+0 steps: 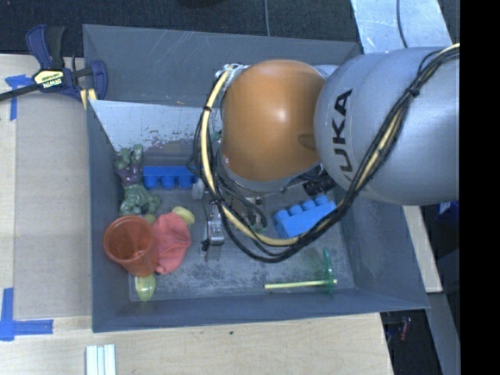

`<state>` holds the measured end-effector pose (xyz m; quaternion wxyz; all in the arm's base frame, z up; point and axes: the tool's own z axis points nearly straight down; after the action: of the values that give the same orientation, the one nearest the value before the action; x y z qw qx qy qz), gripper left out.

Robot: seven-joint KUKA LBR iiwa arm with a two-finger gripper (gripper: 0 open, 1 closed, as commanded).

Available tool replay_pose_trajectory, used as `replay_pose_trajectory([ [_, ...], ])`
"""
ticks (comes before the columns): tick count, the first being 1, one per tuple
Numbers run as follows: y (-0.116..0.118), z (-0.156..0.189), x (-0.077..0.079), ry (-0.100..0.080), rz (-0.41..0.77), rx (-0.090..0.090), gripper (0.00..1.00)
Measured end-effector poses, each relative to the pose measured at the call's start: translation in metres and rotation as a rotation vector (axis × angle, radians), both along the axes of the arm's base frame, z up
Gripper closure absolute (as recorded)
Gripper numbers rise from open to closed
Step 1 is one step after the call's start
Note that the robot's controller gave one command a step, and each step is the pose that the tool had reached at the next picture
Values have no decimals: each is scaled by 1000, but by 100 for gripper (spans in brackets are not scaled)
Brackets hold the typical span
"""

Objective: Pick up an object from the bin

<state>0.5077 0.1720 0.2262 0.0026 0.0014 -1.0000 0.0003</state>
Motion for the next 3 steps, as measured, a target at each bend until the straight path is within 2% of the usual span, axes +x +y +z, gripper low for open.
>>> replay_pose_trajectory([
  [1,-1,4,2,-8,-3,2,0],
  [2,13,-67,15,-13,46,4,0],
  [3,63,-143,30,-8,-33,-19,0],
])
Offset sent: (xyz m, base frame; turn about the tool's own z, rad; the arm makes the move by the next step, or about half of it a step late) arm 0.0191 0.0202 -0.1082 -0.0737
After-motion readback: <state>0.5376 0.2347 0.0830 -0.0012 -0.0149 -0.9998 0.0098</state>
